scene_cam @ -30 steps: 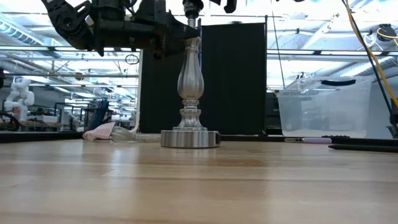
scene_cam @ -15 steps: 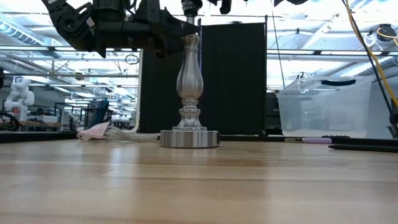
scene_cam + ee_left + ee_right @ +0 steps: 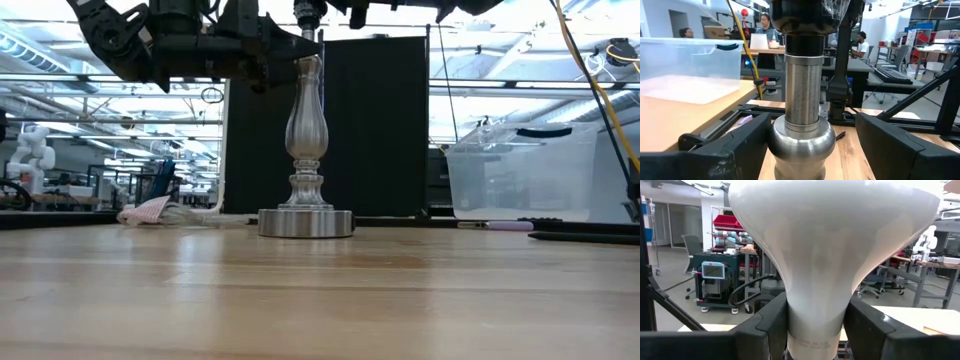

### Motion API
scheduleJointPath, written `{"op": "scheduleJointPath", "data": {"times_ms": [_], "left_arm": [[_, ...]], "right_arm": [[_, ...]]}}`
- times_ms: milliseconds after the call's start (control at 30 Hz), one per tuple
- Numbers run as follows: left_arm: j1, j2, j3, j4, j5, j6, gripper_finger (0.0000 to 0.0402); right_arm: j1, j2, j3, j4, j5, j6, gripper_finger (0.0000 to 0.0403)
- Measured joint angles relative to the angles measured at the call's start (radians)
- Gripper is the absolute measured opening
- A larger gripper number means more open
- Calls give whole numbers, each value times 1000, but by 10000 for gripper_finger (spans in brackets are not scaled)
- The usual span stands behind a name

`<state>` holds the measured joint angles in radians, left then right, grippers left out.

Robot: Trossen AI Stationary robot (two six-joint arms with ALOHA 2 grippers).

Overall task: Screw lightbulb
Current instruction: Remove the lightbulb from the lamp

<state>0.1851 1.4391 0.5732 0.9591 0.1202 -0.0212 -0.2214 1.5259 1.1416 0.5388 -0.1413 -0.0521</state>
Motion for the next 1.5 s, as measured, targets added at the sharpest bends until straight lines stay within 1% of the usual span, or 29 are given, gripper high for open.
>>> {"op": "scheduleJointPath", "data": {"times_ms": [167,400,633,733,833,933,1000,1067,1167,1267,1367,1433,1500], "left_arm": [[-1,-39,0,-29,-12,-3,291],[-7,-189,1,-117,-28,5,291],[-13,-308,2,-114,-39,43,291],[-13,-365,2,-98,-70,82,291],[-1,-409,2,-97,-81,102,291],[14,-435,5,-84,-78,74,291],[25,-434,36,-114,-77,33,287],[30,-418,80,-186,-77,8,273],[30,-385,163,-279,-81,18,242],[30,-374,220,-329,-81,39,209],[28,-375,235,-351,-81,57,177],[28,-377,235,-364,-81,59,155],[28,-381,235,-382,-82,82,131]], "right_arm": [[0,-21,0,-34,0,-47,173],[-1,-66,-3,-140,10,-89,180],[-1,-73,-5,-145,6,-106,182],[0,-93,-5,-187,10,-122,182],[-1,-132,-5,-232,13,-139,182],[-1,-179,-4,-269,13,-151,182],[0,-203,-4,-286,12,-154,182],[2,-220,-3,-301,12,-154,183],[13,-239,-3,-306,12,-161,183],[30,-251,-3,-312,12,-170,183],[49,-269,-3,-344,21,-188,178],[66,-289,-3,-386,59,-221,166],[81,-311,-3,-441,67,-262,147]]}}
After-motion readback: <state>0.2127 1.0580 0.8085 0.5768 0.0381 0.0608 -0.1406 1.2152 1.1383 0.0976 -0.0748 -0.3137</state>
